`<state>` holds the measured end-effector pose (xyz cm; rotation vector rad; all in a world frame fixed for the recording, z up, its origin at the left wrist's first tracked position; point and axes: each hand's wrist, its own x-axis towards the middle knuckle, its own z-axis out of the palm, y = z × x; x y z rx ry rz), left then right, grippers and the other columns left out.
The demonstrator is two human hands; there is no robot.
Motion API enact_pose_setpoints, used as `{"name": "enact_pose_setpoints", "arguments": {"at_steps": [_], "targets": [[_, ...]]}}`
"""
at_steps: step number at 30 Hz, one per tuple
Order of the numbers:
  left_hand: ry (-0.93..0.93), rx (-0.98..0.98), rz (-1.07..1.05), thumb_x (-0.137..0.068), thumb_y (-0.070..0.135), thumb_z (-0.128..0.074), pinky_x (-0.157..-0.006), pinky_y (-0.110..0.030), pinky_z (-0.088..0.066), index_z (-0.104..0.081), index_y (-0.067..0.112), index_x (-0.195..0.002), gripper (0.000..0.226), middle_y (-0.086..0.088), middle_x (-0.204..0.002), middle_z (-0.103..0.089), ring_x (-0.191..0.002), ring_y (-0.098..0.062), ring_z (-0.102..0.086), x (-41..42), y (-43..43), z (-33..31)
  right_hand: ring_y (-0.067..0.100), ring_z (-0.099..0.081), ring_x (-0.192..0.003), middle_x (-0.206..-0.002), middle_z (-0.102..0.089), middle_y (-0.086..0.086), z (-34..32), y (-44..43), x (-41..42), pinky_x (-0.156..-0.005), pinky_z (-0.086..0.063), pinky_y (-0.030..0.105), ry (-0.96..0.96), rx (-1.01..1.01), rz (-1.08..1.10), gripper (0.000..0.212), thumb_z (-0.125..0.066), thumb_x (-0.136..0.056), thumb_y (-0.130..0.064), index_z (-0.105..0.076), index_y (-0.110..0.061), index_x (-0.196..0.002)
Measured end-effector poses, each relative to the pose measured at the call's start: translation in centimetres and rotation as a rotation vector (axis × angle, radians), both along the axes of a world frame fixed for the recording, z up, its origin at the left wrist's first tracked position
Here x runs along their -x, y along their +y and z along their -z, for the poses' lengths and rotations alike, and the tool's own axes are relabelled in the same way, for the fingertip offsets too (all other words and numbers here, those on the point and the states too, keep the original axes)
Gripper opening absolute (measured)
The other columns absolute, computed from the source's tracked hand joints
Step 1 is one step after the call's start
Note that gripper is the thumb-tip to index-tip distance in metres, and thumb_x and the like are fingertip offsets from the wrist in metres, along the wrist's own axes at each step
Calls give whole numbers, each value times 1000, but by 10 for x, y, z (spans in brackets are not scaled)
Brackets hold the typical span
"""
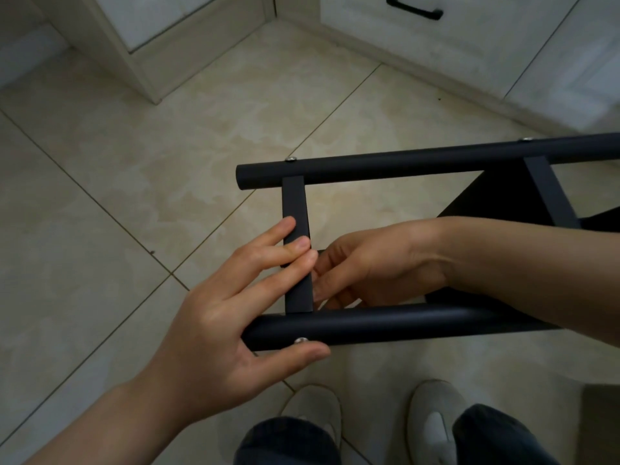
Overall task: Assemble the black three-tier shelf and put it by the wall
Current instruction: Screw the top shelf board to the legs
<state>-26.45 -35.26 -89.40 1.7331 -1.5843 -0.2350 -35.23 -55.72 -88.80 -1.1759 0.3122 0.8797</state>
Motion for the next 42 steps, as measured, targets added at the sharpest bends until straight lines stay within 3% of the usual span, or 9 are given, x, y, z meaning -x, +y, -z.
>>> {"name": "enact_pose_setpoints", "arguments": {"at_steps": [4, 17, 22, 28, 34, 42], "targets": [[3, -2, -3, -91, 46, -68, -117, -41, -37, -52, 4, -136, 65, -9, -142, -54, -147, -28, -39, 0, 0, 0, 12, -65, -88, -108, -63, 12, 1, 0, 1, -82, -54, 26, 3, -12, -7, 16, -58, -95, -21, -70, -11, -100], [3, 6, -3, -91, 47, -69, -117, -41, -37, -52, 3, -136, 65, -9, -141, -54, -146, -28, -40, -1, 0, 0, 12, -66, -91, -97, -71, 2, 0, -1, -2, -87, -52, 32, 21, 43, -16, 15, -67, -82, -28, -75, -19, -90], [-5, 7, -3, -90, 47, -69, -117, -42, -38, -53, 1, -135, 66, -10, -140, -55, -146, -29, -41, -1, -1, 0, 10, -66, -90, -92, -72, -1, 0, -1, -3, -82, -52, 28, 9, 56, -25, 17, -63, -91, -26, -77, -23, -82], [-4, 6, -4, -91, 47, -68, -116, -42, -39, -53, 1, -134, 65, -10, -139, -55, -145, -29, -41, 0, -1, -1, 12, -63, -91, -96, -69, 1, -2, 1, -1, -87, -51, 32, 4, 72, -12, 14, -64, -85, -26, -72, -17, -92], [-5, 6, -3, -90, 46, -68, -116, -42, -39, -53, 3, -135, 64, -10, -139, -55, -145, -29, -41, 0, -1, -1, 16, -60, -95, -110, -63, 8, -4, 3, 0, -90, -48, 36, -13, 100, -17, 15, -56, -96, -20, -68, -13, -103], [0, 3, -3, -91, 47, -68, -117, -42, -38, -53, 3, -135, 65, -9, -140, -54, -146, -29, -40, -1, 0, 0, 16, -61, -95, -107, -66, 8, -4, 3, -1, -92, -48, 37, -14, 100, -10, 16, -57, -96, -24, -70, -13, -98]]}}
